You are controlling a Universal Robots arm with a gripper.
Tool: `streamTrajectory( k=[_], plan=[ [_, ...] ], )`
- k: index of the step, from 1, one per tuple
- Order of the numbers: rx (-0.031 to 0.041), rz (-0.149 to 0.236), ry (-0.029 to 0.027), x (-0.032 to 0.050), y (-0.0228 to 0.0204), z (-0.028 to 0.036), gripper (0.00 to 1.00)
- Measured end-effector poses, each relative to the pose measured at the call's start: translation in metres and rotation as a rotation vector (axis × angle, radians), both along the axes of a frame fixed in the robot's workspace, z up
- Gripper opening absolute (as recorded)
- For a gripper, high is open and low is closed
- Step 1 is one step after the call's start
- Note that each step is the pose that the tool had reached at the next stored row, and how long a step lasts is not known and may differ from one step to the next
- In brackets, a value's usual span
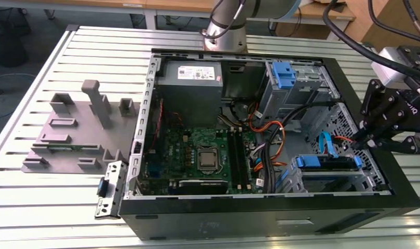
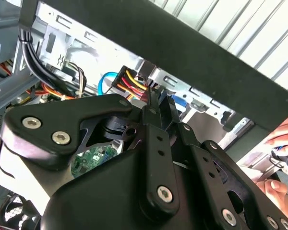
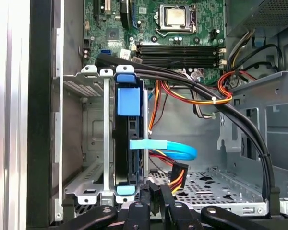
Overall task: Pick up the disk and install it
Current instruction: 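Insert the second disk wire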
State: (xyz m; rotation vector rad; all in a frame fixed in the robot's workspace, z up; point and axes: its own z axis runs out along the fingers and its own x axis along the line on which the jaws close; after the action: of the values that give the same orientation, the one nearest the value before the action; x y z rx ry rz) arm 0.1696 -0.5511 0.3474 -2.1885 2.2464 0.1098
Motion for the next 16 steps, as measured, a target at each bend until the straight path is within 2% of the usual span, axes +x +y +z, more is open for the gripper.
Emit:
streamTrajectory(
  k=[4, 16],
  plan=[
    [-0.0007, 0.000, 0.0000, 0.0011, 0.0001, -0.0022, 0.23],
    [-0.0006, 0.000, -0.0002, -0.0003, 0.0001, -0.0032, 0.23]
  ],
)
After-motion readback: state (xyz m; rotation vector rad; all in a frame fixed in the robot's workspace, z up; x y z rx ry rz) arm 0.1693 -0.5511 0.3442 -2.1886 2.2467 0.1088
